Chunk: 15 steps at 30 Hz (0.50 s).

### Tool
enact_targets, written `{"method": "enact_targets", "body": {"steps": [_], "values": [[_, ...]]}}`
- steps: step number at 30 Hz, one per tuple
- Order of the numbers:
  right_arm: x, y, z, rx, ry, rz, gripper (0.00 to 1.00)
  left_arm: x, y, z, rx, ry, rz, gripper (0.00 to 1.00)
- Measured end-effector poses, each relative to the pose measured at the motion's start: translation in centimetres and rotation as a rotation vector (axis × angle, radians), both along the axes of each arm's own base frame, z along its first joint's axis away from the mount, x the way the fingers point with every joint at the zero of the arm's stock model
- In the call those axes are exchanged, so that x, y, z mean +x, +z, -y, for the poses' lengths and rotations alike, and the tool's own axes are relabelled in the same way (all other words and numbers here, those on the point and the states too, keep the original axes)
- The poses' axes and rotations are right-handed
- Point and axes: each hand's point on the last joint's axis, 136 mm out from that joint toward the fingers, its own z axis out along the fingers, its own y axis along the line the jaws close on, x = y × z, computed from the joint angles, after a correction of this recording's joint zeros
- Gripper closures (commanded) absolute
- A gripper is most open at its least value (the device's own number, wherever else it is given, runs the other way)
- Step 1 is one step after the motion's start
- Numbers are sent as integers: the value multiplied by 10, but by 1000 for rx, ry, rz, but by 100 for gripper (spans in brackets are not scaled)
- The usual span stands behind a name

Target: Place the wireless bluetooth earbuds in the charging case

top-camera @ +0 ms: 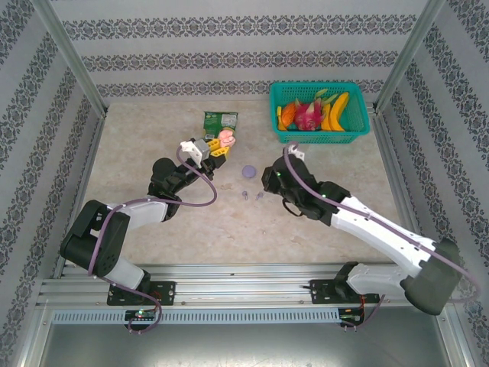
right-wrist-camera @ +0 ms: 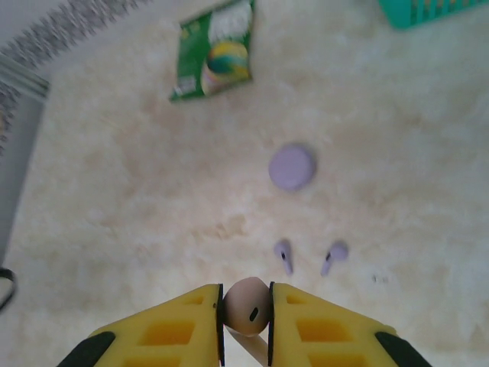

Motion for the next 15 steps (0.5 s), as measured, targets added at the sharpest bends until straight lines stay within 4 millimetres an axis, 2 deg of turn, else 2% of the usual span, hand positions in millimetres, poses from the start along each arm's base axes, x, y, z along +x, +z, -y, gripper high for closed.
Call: {"method": "enact_targets", "body": {"steps": [3, 7, 15], "values": [[11, 28, 6, 39, -7, 78, 79, -5, 1, 5, 1, -46, -7, 100], [26, 66, 3, 107, 10, 181, 79, -8, 8, 12, 6, -94, 5, 100], [39, 129, -16, 249, 96, 361, 79, -13, 27, 34, -3, -168, 47, 100]]}}
